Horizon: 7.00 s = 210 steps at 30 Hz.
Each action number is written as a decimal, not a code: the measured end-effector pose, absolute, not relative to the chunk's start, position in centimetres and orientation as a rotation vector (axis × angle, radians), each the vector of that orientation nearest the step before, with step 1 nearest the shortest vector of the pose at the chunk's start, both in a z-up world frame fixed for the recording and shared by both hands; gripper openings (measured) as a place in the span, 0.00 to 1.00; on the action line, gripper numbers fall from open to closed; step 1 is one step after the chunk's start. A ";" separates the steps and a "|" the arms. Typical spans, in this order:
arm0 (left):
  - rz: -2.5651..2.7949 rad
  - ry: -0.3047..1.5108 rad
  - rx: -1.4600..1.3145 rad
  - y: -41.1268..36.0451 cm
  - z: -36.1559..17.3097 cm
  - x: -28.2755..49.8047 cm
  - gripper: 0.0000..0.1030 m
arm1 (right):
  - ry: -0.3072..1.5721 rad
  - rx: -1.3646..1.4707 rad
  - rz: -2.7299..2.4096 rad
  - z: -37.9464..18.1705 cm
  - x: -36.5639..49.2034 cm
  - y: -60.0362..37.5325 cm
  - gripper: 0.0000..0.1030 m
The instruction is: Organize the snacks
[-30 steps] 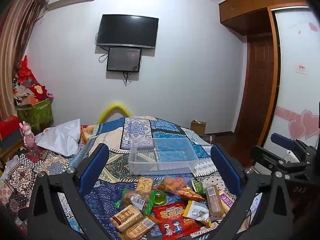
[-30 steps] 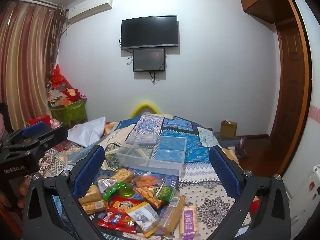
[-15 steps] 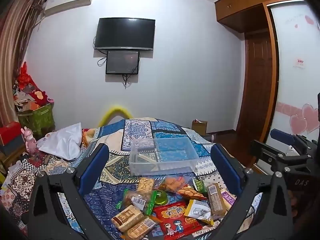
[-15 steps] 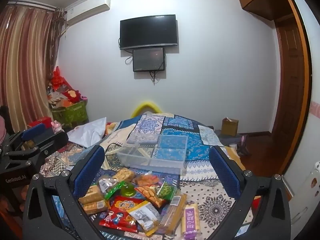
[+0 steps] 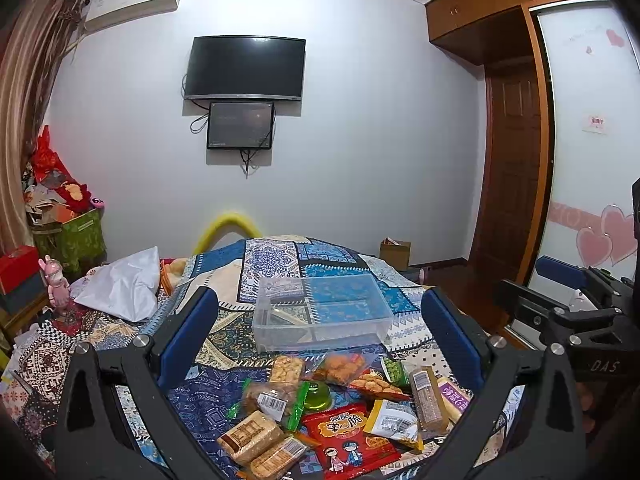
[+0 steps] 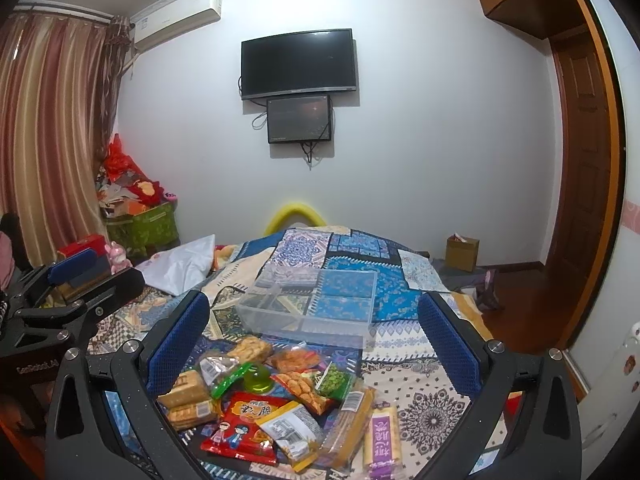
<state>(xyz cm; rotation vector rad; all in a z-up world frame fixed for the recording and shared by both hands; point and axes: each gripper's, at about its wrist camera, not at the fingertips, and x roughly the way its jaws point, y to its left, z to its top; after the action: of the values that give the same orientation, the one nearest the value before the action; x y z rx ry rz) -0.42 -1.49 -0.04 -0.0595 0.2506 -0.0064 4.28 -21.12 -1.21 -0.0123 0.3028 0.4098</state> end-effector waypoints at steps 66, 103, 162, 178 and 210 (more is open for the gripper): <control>0.010 0.403 -0.068 0.6 -4.6 2.9 0.87 | 0.483 -0.018 0.367 -5.7 7.2 -22.6 1.00; 0.054 0.888 -0.161 6.8 -20.0 8.7 0.61 | 0.918 -0.009 0.432 -17.6 13.9 -22.4 0.42; 0.043 0.662 -0.146 5.7 -11.7 12.1 0.35 | 0.938 -0.062 0.483 -18.2 18.6 -19.6 0.36; 0.024 0.595 -0.152 5.6 -8.3 18.2 0.35 | 0.732 0.000 0.489 -9.6 21.4 -20.5 0.34; -0.009 0.842 -0.122 4.6 -15.7 34.9 0.35 | 0.865 -0.093 0.504 -13.0 34.8 -13.0 0.34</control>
<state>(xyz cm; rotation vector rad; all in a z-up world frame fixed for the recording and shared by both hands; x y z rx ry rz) 34.91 4.64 -15.67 -0.1223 0.8419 -0.0089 34.78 -12.98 -13.01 -0.0930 0.8650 0.5044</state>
